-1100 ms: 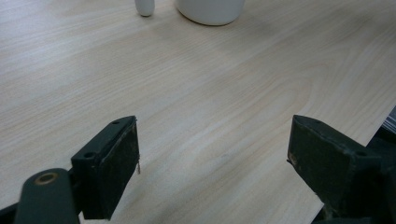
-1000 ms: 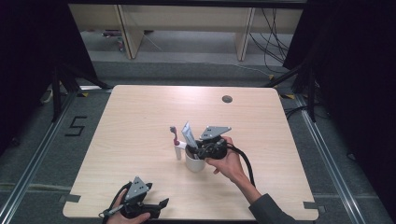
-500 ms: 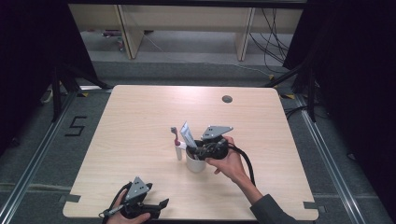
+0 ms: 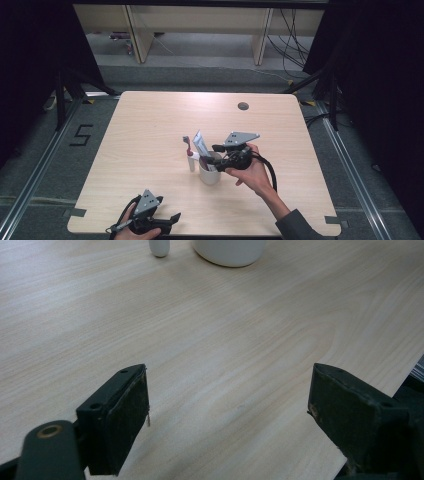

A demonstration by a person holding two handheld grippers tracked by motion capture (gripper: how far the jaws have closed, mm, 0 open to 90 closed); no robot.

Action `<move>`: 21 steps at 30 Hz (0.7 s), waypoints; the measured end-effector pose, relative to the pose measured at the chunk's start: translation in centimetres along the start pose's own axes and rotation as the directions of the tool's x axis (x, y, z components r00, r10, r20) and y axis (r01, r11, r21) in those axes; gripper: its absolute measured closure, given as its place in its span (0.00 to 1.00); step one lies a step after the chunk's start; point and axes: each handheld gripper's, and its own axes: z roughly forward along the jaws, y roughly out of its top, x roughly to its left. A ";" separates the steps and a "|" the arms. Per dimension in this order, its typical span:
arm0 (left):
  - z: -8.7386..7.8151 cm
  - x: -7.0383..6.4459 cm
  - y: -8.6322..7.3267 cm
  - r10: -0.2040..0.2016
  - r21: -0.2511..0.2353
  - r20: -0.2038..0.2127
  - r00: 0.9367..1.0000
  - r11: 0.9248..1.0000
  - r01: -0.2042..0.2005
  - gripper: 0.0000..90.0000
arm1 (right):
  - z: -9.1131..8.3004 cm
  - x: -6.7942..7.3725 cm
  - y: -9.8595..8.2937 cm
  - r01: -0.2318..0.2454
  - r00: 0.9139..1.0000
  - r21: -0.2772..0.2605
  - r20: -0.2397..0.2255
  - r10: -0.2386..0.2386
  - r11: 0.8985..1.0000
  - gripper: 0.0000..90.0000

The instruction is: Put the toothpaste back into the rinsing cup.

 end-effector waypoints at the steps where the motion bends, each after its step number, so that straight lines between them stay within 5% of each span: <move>1: 0.1 -0.1 0.0 -0.022 -0.020 -0.004 1.000 1.000 0.022 0.18 | -0.2 -0.1 0.0 0.004 1.000 -0.011 0.004 -0.004 1.000 0.52; 21: 0.1 -0.1 0.0 -0.020 -0.020 -0.003 1.000 1.000 0.020 0.18 | -4.8 -1.9 -2.5 -0.082 0.994 -0.037 0.065 0.084 0.996 0.42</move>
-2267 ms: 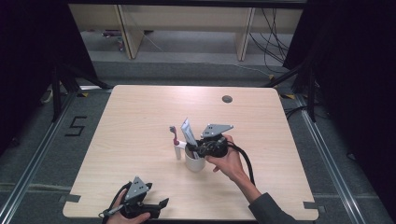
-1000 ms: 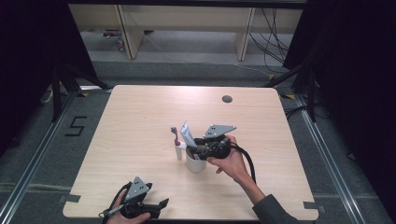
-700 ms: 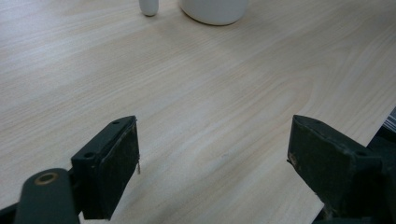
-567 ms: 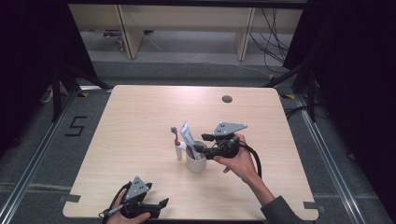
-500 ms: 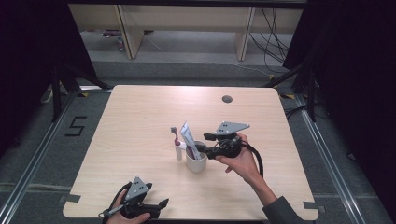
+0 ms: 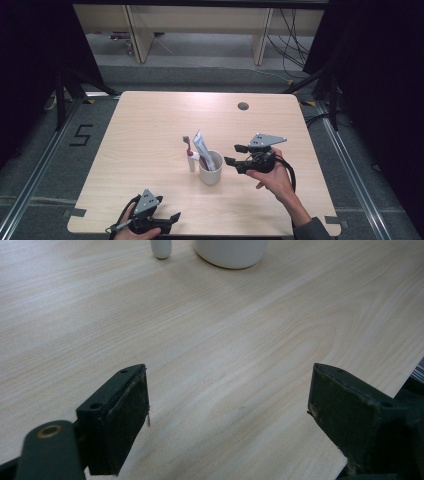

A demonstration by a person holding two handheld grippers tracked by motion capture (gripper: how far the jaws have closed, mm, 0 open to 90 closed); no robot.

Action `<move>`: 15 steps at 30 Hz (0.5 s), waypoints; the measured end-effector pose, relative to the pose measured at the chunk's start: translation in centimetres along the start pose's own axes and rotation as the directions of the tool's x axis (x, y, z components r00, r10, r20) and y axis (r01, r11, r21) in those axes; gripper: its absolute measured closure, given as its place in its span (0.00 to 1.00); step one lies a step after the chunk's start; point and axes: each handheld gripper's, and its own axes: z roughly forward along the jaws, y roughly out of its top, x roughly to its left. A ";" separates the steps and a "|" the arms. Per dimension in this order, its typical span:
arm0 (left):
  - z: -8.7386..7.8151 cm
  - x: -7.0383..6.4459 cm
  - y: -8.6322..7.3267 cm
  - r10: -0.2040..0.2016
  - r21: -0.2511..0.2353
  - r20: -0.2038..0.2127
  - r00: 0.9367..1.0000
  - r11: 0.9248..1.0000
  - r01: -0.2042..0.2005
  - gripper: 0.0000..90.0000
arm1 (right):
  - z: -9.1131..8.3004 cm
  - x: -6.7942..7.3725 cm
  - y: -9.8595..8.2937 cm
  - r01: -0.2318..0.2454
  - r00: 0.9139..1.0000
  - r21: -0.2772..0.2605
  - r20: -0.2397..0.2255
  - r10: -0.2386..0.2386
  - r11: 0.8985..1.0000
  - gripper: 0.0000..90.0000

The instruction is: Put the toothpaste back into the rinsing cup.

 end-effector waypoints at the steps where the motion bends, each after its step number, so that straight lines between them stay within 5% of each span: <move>1: 0.0 0.0 0.0 -0.002 -0.001 0.002 1.000 1.000 0.002 0.18 | -0.2 -0.1 -0.2 -0.009 1.000 0.007 0.011 0.009 1.000 0.41; 14: 0.0 0.0 0.0 -0.004 0.004 -0.001 1.000 1.000 0.004 0.18 | -2.6 -0.9 -2.3 -0.063 0.997 0.009 0.034 0.063 0.998 0.38; 15: 0.0 0.0 0.0 -0.003 0.003 -0.001 1.000 1.000 0.003 0.18 | -2.9 -1.1 -2.4 -0.042 0.998 0.017 0.040 0.041 0.999 0.38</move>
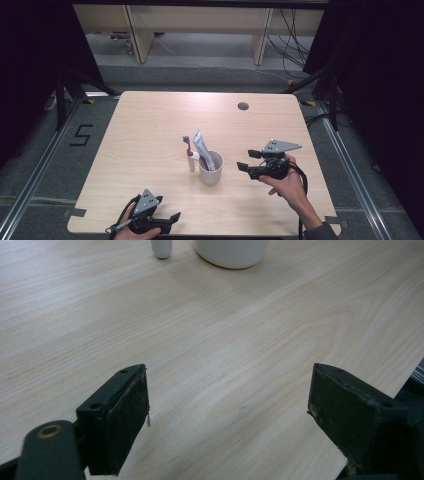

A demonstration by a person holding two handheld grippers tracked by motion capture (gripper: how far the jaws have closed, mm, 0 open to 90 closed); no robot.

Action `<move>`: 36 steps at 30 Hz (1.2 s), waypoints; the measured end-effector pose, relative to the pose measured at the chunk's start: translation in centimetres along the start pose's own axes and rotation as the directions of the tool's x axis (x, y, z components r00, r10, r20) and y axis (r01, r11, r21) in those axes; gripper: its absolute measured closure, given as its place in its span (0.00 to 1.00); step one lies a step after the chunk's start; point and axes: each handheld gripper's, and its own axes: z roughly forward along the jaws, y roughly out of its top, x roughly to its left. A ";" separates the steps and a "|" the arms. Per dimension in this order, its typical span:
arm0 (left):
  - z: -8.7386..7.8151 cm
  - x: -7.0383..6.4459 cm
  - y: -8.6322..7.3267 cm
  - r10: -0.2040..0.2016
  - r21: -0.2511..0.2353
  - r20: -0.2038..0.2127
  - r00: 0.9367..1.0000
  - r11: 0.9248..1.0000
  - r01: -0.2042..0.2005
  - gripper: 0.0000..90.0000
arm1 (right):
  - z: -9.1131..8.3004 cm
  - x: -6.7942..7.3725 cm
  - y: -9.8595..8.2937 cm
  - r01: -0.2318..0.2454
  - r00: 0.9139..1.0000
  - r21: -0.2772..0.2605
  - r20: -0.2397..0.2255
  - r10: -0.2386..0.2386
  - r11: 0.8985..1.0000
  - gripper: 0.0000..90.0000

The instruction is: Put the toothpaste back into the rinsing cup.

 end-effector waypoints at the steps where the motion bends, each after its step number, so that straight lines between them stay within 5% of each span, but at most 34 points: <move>1: 0.0 0.0 0.0 -0.001 0.000 0.000 1.000 1.000 0.001 0.18 | -0.1 0.0 -0.1 -0.010 1.000 0.005 0.004 0.010 1.000 0.38; 16: 0.0 0.0 0.0 0.001 -0.008 -0.007 1.000 1.000 -0.001 0.18 | -1.3 -0.1 -2.1 -0.017 1.000 0.007 0.003 0.017 1.000 0.33; 20: -0.1 0.0 0.0 0.001 -0.007 -0.007 1.000 1.000 -0.001 0.18 | -1.5 0.2 -2.5 -0.060 0.998 0.014 -0.001 0.060 0.998 0.31; 21: -0.1 0.1 0.1 0.003 -0.007 -0.003 1.000 1.000 -0.003 0.18 | -1.6 0.1 -2.6 -0.027 1.000 0.015 0.009 0.027 1.000 0.30; 22: -0.1 0.0 0.0 0.002 -0.008 -0.007 1.000 1.000 -0.002 0.18 | -1.7 0.4 -2.7 -0.059 0.998 0.034 0.011 0.059 0.998 0.29; 29: -0.1 0.1 0.1 0.008 0.003 -0.006 1.000 1.000 -0.008 0.18 | -1.9 0.5 -3.3 -0.026 0.999 0.017 0.033 0.025 1.000 0.24; 31: -0.1 0.2 0.1 0.010 0.006 -0.008 1.000 1.000 -0.010 0.18 | -1.9 0.8 -3.6 -0.059 0.998 0.021 0.016 0.059 0.998 0.24; 36: -0.1 0.1 0.1 -0.009 -0.009 -0.004 1.000 1.000 0.009 0.18 | -1.9 0.9 -4.4 -0.022 0.999 0.022 0.034 0.021 1.000 0.23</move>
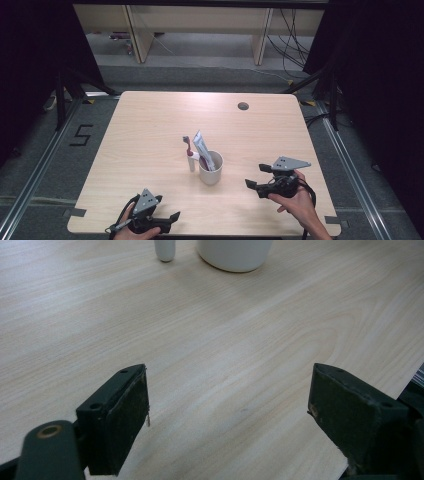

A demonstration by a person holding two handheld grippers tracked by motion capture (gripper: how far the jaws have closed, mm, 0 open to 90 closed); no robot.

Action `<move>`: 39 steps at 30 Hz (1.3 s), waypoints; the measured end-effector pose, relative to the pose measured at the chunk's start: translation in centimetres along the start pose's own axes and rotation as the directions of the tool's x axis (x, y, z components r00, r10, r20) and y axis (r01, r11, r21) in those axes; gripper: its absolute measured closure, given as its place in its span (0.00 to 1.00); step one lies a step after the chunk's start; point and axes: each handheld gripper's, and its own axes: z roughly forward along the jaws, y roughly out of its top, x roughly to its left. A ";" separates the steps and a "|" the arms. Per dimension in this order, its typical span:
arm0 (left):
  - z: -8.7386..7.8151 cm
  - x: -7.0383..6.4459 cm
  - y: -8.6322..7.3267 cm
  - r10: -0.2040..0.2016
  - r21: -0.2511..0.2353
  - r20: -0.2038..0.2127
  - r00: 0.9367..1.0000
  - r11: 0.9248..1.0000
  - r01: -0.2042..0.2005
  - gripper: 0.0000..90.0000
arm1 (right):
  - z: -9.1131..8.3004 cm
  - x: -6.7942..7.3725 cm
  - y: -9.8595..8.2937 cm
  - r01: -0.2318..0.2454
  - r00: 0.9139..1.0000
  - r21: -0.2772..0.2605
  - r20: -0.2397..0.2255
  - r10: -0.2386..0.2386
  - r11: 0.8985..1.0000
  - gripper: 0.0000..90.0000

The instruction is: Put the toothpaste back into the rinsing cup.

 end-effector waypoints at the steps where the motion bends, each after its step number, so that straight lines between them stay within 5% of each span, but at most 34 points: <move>1: 0.0 0.0 0.0 0.000 0.002 0.000 1.000 1.000 0.000 0.18 | 0.0 0.1 -0.2 -0.006 1.000 0.010 -0.015 0.006 1.000 0.23; 5: -0.1 0.0 0.0 0.017 0.010 -0.001 1.000 1.000 -0.017 0.18 | -0.1 0.3 -0.6 -0.028 0.999 0.031 -0.026 0.028 0.999 0.22; 10: 0.0 -0.1 0.0 0.001 -0.008 -0.003 1.000 1.000 -0.001 0.18 | -0.2 0.2 -0.8 0.006 1.000 0.016 -0.015 -0.006 1.000 0.22; 11: -0.1 0.1 0.0 0.024 0.015 -0.006 1.000 1.000 -0.024 0.18 | -0.3 0.3 -0.9 0.008 1.000 0.021 -0.003 -0.008 1.000 0.22; 15: -0.2 -0.1 -0.1 0.000 -0.014 -0.003 1.000 1.000 0.000 0.18 | -0.5 0.5 -1.1 -0.022 1.000 0.030 -0.004 0.022 0.999 0.22; 18: -0.2 -0.1 0.0 0.001 -0.011 -0.005 1.000 1.000 -0.001 0.18 | -0.7 0.3 -1.4 0.013 1.000 0.024 -0.005 -0.013 1.000 0.22; 23: -0.1 -0.2 0.0 0.008 -0.002 0.001 1.000 1.000 -0.008 0.18 | -1.3 0.4 -2.1 -0.027 1.000 0.042 -0.009 0.028 0.999 0.22; 31: -0.3 0.0 0.0 0.037 0.013 -0.006 0.999 0.999 -0.037 0.18 | -1.8 0.3 -3.0 -0.013 1.000 0.039 0.001 0.013 0.999 0.21; 39: -0.3 -0.1 0.0 0.033 0.009 0.002 0.999 0.999 -0.033 0.18 | -2.2 0.7 -4.0 -0.052 0.999 0.038 -0.005 0.052 0.998 0.18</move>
